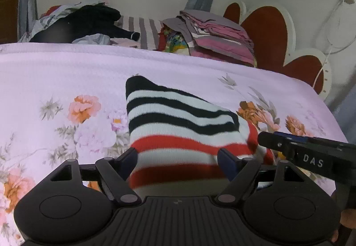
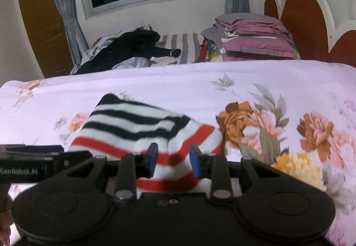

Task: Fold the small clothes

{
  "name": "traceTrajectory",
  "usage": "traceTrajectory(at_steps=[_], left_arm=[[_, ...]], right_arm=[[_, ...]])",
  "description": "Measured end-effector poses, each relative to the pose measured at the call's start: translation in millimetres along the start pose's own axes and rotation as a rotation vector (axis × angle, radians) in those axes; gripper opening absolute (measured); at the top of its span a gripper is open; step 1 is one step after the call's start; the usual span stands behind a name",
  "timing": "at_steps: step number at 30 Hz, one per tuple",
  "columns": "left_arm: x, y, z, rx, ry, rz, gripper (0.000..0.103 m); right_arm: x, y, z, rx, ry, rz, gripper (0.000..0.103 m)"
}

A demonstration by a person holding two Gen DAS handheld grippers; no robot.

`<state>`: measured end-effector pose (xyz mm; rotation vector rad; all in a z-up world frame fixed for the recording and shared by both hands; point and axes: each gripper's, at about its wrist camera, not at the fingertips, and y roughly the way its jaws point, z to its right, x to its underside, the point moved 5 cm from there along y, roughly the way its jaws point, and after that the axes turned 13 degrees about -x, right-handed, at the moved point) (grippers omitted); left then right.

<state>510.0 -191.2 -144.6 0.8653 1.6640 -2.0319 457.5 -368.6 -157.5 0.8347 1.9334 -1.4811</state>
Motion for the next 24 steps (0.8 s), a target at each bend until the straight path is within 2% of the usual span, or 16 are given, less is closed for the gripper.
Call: traceTrajectory(at_steps=[6,12,21,24], left_arm=[[4,21,0,-0.051,0.016,-0.022,0.078],[11,31,-3,-0.052,0.011,-0.035,0.078],[-14,32,2,-0.06,-0.004,0.007,0.078],[-25,42,5,-0.065,-0.001,0.009,0.078]], right_arm=[[-1,22,15,0.006,0.022,-0.027,0.032],[12,35,31,0.026,0.036,-0.076,0.031],[-8,30,17,-0.007,-0.037,-0.012,0.031],[-16,41,18,-0.009,-0.035,-0.017,0.031]])
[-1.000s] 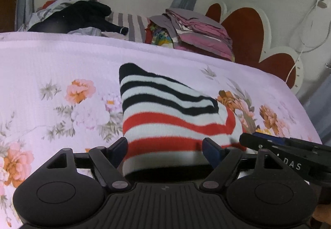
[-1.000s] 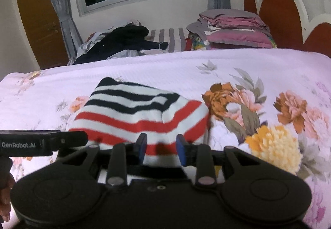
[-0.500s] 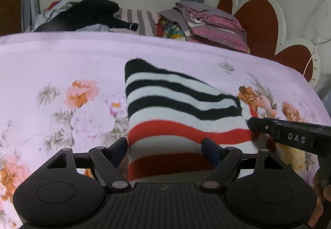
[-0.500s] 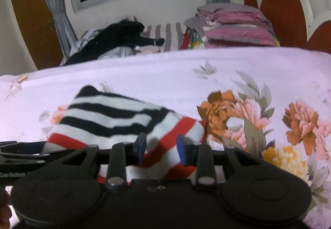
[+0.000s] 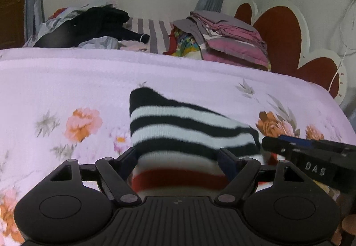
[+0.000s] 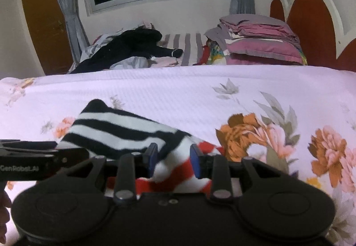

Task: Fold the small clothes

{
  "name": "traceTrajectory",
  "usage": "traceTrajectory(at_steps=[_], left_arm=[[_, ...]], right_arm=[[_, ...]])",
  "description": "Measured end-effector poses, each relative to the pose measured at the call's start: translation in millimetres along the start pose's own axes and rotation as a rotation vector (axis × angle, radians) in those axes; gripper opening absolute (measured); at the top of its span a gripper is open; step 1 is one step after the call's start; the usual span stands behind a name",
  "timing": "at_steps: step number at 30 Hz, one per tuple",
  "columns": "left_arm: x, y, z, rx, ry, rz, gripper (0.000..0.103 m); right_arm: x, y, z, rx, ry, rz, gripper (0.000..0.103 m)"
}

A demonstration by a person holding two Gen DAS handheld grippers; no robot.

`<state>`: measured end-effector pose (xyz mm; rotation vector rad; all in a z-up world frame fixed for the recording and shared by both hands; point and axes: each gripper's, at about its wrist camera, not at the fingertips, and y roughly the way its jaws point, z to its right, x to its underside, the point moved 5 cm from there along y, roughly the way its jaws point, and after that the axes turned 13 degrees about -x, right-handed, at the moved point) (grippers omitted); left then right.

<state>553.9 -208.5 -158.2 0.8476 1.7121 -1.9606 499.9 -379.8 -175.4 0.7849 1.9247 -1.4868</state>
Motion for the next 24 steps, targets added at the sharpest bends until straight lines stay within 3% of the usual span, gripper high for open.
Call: traceTrajectory(at_steps=[3,8,11,17,24], left_arm=[[-5,13,2,-0.023,0.01,0.003,0.078],[8,43,-2,-0.039,-0.002,-0.066,0.078],[8,40,-2,-0.047,-0.007,-0.057,0.078],[13,1,-6,0.009,0.011,-0.014,0.078],[43,-36,-22,0.032,0.031,-0.007,0.078]], right_arm=[[-3,14,12,0.018,0.035,-0.016,0.031],[16,39,38,0.077,0.064,-0.077,0.026],[15,38,36,0.078,0.048,-0.085,0.026],[8,-8,27,-0.014,0.083,-0.002,0.031],[30,-55,4,-0.057,0.044,0.004,0.031]])
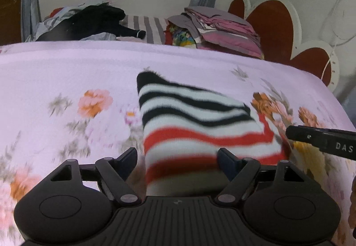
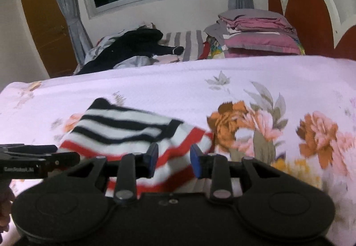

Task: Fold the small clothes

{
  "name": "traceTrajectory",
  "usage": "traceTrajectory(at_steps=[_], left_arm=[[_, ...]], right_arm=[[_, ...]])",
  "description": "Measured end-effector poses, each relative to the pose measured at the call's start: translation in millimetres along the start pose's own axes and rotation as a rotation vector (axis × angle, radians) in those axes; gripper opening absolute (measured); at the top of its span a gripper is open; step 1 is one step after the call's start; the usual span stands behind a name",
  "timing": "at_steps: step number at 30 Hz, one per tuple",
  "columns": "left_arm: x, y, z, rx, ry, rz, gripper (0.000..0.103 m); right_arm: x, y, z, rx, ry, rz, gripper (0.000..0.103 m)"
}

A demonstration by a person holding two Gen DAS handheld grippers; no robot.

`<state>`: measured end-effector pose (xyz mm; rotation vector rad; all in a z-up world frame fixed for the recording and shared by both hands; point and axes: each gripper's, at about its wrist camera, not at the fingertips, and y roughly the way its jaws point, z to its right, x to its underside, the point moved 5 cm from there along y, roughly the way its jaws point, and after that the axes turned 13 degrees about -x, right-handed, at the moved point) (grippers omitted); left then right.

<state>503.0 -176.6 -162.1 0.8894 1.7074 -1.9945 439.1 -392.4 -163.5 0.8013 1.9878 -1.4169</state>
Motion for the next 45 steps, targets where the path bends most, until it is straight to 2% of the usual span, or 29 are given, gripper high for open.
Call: traceTrajectory(at_steps=[4,7,14,21,25,27,29,30,31,33,35,38,45], left_arm=[[15,-3,-4,0.005,0.001,0.008,0.078],[19,3,-3,0.013,-0.003,-0.002,0.078],[16,-9,-2,-0.004,0.0,-0.011,0.079],[30,-34,-2,0.034,0.033,-0.002,0.079],[55,-35,-8,0.027,0.047,-0.046,0.079],[65,-28,-13,0.043,0.017,-0.075,0.08],[68,-24,-15,0.036,-0.006,-0.091,0.087],[67,-24,-15,0.027,-0.004,-0.093,0.088],[64,-25,-14,0.025,0.0,-0.093,0.088],[57,-31,-10,0.024,0.02,-0.076,0.088],[49,-36,-7,0.018,0.029,-0.052,0.088],[37,-37,-4,0.027,0.012,-0.056,0.088],[15,-31,3,0.021,0.008,-0.042,0.088]], right_arm=[[24,-6,-8,0.011,-0.014,-0.025,0.031],[43,10,3,0.051,0.013,-0.086,0.031],[36,-12,-6,0.035,0.037,-0.035,0.032],[46,-36,-24,0.01,0.022,-0.029,0.031],[64,-43,-26,0.014,0.038,-0.04,0.031],[78,-37,-20,0.049,0.035,-0.079,0.033],[87,-31,-12,0.03,0.084,-0.103,0.034],[87,-31,-11,0.024,0.096,-0.102,0.034],[84,-32,-11,0.023,0.093,-0.098,0.035],[75,-37,-12,0.02,0.089,-0.081,0.048],[65,-42,-10,0.009,0.098,-0.055,0.057],[50,-43,-7,-0.001,0.113,-0.034,0.065],[34,-32,-2,-0.025,0.122,-0.038,0.074]])
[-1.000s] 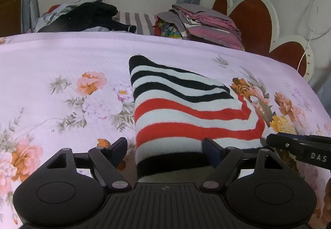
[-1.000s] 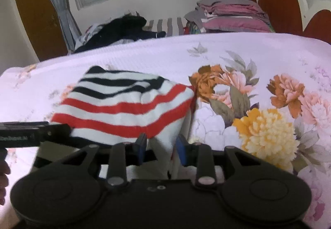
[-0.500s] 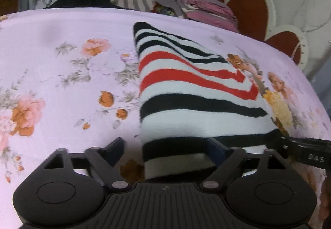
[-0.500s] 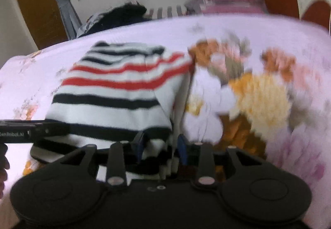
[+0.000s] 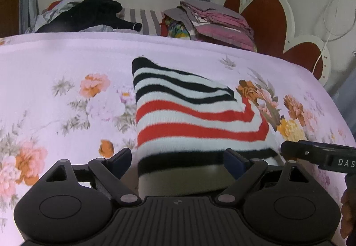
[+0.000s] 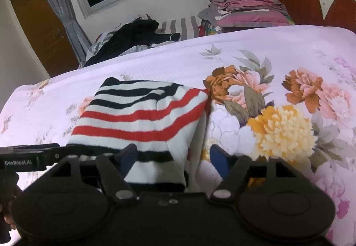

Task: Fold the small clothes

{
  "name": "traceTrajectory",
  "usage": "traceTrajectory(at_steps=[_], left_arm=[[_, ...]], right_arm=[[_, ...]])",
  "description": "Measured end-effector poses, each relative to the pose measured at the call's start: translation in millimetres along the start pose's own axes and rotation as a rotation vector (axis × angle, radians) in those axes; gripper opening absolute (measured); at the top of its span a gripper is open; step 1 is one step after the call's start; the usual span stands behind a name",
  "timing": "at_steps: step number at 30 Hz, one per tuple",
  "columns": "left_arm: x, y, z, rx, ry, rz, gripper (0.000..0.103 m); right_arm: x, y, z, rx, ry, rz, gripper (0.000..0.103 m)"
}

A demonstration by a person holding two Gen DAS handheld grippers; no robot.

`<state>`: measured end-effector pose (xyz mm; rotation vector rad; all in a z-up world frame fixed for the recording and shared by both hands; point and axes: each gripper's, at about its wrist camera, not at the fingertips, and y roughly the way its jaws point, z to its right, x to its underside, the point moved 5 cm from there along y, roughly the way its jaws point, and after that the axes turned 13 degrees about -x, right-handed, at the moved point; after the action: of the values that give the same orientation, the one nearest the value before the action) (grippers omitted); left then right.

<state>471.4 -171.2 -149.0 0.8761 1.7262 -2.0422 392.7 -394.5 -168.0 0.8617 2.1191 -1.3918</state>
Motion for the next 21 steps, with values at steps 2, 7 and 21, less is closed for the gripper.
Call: traceTrajectory(at_steps=[2,7,21], left_arm=[[-4,4,1,-0.001,-0.001,-0.002,0.088],[-6,23,0,-0.011,-0.015,-0.034,0.088],[-7,61,11,0.052,-0.036,-0.076,0.088]], right_arm=[[-2,5,4,0.002,0.009,-0.01,0.077],[-5,23,18,-0.018,0.069,-0.031,0.081],[-1,68,54,-0.131,0.263,-0.048,0.084]])
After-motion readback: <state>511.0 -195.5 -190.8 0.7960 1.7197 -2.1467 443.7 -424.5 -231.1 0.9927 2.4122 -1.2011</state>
